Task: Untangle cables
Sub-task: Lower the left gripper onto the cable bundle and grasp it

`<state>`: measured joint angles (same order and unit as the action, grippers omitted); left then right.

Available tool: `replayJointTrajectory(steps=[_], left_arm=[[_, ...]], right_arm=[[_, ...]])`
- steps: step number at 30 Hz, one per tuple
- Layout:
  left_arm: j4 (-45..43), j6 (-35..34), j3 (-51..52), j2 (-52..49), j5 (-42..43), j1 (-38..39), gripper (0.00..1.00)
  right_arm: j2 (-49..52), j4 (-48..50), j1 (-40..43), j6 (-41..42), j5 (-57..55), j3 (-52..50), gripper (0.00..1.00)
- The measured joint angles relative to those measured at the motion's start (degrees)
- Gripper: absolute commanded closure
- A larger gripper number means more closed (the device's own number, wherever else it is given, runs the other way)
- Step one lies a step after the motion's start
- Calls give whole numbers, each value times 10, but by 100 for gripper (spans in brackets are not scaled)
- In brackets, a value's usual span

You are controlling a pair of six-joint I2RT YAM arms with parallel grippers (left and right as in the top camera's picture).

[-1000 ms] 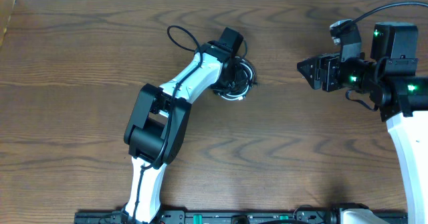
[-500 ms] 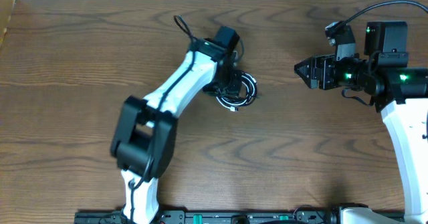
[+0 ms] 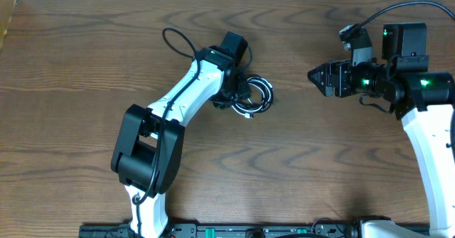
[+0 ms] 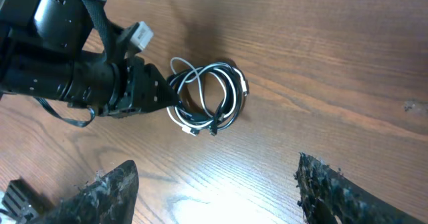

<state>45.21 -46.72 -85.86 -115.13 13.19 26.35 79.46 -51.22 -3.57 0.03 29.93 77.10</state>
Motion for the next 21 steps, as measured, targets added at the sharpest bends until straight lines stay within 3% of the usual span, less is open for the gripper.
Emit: replayJointTrajectory(steps=[9, 21], left_arm=[[-29, -147, 1, 0, -20, 0, 58], [-46, -206, 1, 0, -38, 42, 62]], right_arm=[[0, -4, 0, 0, 0, 0, 27], [0, -5, 0, 0, 0, -2, 27]])
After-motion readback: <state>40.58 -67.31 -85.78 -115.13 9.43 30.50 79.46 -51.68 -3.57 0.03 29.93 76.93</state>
